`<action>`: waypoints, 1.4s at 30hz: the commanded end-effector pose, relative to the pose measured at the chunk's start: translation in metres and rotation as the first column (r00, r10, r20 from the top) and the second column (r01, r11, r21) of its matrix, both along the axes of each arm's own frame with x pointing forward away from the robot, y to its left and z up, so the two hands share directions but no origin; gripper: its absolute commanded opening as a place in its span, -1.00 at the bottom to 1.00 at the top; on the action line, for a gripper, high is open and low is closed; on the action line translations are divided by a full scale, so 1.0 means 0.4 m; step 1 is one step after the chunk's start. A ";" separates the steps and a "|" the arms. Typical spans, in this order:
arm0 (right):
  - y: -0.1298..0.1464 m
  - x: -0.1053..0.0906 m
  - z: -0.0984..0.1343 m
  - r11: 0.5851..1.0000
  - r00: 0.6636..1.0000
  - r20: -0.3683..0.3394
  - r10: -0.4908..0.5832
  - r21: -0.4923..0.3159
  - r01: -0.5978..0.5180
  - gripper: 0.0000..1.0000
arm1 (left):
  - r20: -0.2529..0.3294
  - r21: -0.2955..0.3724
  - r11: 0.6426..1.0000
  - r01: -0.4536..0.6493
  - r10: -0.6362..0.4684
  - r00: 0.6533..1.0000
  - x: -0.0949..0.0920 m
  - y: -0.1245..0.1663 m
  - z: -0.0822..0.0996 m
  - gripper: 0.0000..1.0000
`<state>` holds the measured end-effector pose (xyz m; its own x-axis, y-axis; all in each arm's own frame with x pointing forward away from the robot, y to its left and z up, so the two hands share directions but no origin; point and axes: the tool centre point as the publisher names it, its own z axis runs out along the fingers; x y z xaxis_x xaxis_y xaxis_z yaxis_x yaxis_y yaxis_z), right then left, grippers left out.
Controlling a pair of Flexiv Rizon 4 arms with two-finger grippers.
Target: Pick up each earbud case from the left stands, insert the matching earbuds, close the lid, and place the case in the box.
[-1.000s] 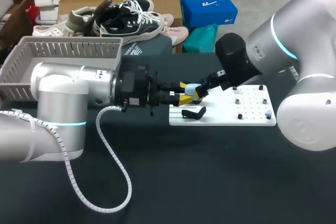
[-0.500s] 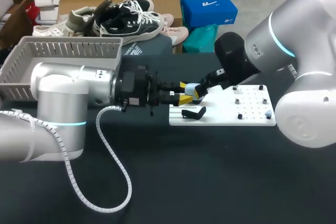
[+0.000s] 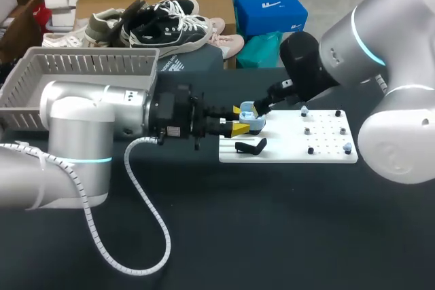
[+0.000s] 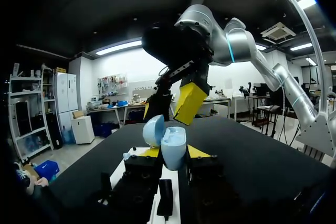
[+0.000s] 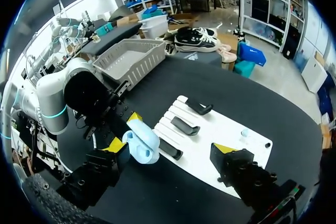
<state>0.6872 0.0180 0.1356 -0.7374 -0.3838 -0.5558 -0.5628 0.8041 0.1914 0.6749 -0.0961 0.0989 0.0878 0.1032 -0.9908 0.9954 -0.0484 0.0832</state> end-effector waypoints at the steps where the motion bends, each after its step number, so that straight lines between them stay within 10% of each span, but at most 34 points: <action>1: 0.001 0.005 0.015 1.000 1.000 0.027 -0.016 -0.013 0.016 1.00 | 0.000 0.000 1.000 0.002 -0.002 1.000 0.002 -0.001 -0.001 -1.00; 24: -0.267 0.012 0.018 0.920 0.957 0.174 -0.233 -0.278 0.275 1.00 | 0.000 0.000 1.000 0.002 -0.002 1.000 0.002 -0.001 -0.001 -1.00; 27: -0.291 0.006 -0.016 0.874 0.951 0.201 -0.234 -0.385 0.297 0.73 | 0.000 0.000 1.000 0.002 -0.002 1.000 0.002 -0.001 -0.001 -1.00; 42: -0.381 -0.024 -0.129 0.712 0.936 0.123 -0.329 -0.619 0.332 0.95 | 0.000 0.000 1.000 0.002 -0.002 1.000 0.002 -0.001 -0.001 -1.00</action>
<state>0.6739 -0.1409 0.0864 -0.8668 -0.3876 -0.3138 -0.2919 0.9045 -0.3109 0.6749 -0.0960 0.0989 0.0879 0.1033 -0.9908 0.9954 -0.0485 0.0832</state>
